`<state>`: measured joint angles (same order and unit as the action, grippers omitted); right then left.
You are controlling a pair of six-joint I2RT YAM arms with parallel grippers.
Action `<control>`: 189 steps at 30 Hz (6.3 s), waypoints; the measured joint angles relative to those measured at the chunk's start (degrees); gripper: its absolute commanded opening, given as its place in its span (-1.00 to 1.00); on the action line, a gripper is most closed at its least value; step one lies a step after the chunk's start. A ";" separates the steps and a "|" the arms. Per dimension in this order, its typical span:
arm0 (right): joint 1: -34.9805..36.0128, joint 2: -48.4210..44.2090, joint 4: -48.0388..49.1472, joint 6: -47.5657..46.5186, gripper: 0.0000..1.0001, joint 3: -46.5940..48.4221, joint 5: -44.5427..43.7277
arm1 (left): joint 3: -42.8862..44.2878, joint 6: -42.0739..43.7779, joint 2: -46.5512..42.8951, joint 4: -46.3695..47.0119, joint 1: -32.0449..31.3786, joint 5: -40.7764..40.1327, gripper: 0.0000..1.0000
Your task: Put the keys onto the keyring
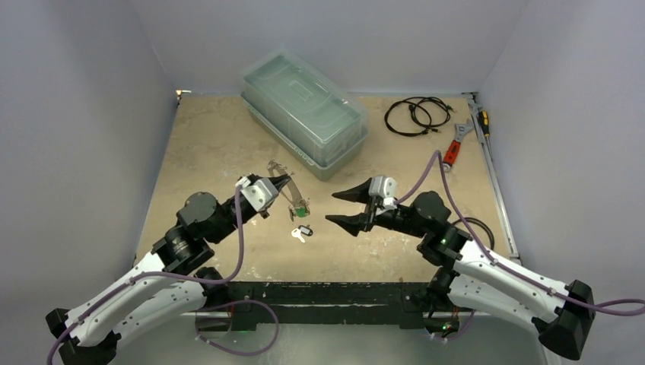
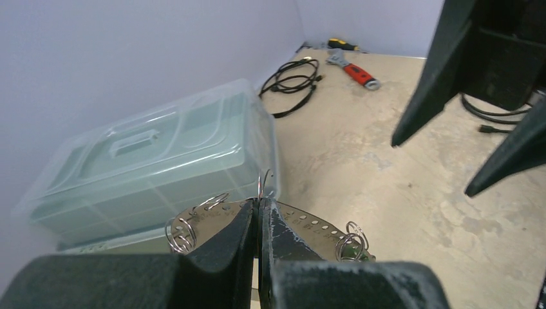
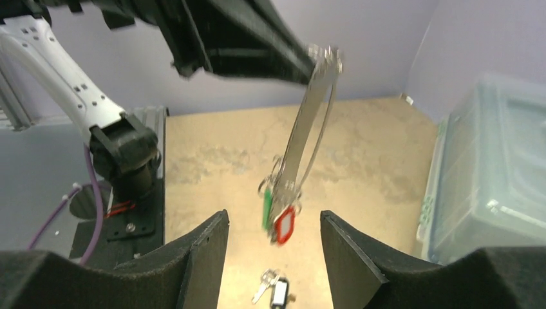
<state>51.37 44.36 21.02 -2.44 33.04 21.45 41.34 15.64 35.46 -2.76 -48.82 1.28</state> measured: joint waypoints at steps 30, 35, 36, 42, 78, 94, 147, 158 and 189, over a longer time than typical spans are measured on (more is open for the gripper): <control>15.19 41.40 -11.32 52.39 0.03 12.66 -40.44 | -3.23 2.99 -6.40 1.99 1.31 -24.90 -1.00; 17.18 48.30 -18.18 57.29 -0.01 21.94 -45.07 | -3.23 3.02 -6.51 2.27 1.90 -25.57 -1.00; 17.49 49.22 -19.76 58.29 -0.02 23.23 -46.07 | -3.23 3.02 -6.49 2.27 2.05 -25.57 -1.00; 18.08 53.55 -26.32 62.31 -0.09 26.75 -49.92 | -3.23 2.99 -7.02 2.27 3.08 -25.53 -1.00; 18.05 64.17 -28.28 62.82 -0.44 31.76 -51.93 | -3.23 2.95 -7.76 2.32 5.29 -23.47 -1.00; 18.05 64.26 -28.33 61.07 -0.91 32.00 -51.95 | -3.23 2.95 -7.28 2.29 5.73 -22.56 -1.00; 18.05 46.38 -15.50 31.19 -0.20 11.58 -35.15 | -3.23 2.36 -6.49 2.29 7.19 -21.16 -1.00; 18.08 46.47 -13.22 29.11 0.00 10.80 -34.34 | -3.23 2.36 -6.47 2.29 7.19 -21.14 -1.00; 23.10 62.53 -35.63 43.23 -0.75 30.71 -53.29 | -3.28 1.88 -6.69 2.29 7.56 -19.56 -1.00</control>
<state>74.48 106.89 -14.61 40.80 63.75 -31.83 38.06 17.52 28.77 -0.47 -41.25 -18.28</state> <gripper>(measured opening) 0.135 0.019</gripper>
